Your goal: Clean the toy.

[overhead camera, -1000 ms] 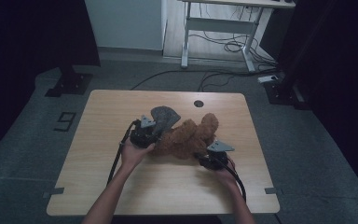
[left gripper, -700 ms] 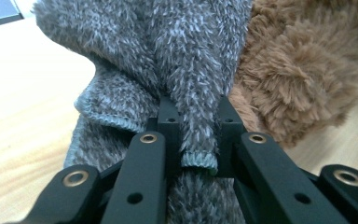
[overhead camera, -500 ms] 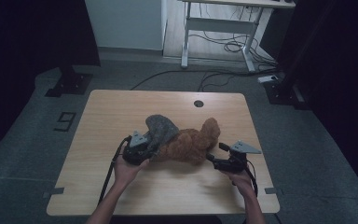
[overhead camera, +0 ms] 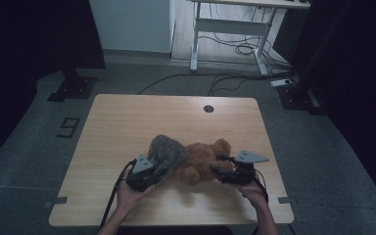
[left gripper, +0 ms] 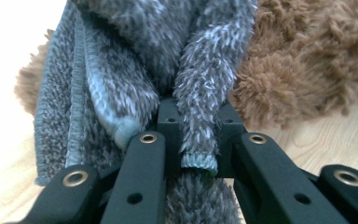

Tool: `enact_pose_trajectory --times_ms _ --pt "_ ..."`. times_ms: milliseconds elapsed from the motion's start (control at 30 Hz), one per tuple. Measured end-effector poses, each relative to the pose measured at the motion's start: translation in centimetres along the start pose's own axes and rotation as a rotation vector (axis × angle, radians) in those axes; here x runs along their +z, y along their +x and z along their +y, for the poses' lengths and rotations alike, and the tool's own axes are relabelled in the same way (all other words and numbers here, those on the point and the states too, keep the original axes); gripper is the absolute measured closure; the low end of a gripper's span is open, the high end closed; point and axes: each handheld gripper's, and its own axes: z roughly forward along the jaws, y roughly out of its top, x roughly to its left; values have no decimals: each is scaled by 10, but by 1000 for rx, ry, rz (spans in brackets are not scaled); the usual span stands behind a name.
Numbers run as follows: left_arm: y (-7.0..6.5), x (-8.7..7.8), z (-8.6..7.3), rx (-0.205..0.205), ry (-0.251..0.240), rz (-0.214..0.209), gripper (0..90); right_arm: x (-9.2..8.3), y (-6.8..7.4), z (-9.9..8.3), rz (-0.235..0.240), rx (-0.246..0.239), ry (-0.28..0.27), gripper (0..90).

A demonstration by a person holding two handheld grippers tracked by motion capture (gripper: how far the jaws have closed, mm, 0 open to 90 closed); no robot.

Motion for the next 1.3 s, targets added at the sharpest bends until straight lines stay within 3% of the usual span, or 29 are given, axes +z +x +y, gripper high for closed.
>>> enact_pose_trajectory --times_ms 100,200,300,467,600,700,800,933,1000,1067,1167,1300 --pt "-2 3 -2 -2 10 -2 775 9 6 -9 38 14 47 321" --pt "-5 7 -4 8 28 6 775 20 13 -16 21 -25 121 325" --pt "-2 10 -2 -7 30 -2 775 22 10 -19 -9 -14 111 402" --pt "4 17 6 -17 48 28 775 35 2 -18 -66 -19 90 459" --pt "4 16 16 -30 26 34 774 42 -3 -19 -65 -17 67 462" --pt "-6 16 34 -8 -11 20 773 41 -4 -19 -54 -17 62 460" --pt "-23 27 61 30 -31 -13 771 40 -4 -19 -48 -16 63 455" --pt "-46 55 82 74 6 -66 767 40 -6 -20 -38 15 54 456" --pt "-55 76 82 81 50 -79 767 40 -6 -20 -37 16 53 460" --pt "-58 86 77 81 50 -73 768 39 -7 -21 -46 10 56 482" --pt "-58 87 70 64 35 -89 772 37 -12 -23 -30 30 63 503" --pt "-62 88 51 97 104 -110 774 39 -13 -24 -42 31 78 518"
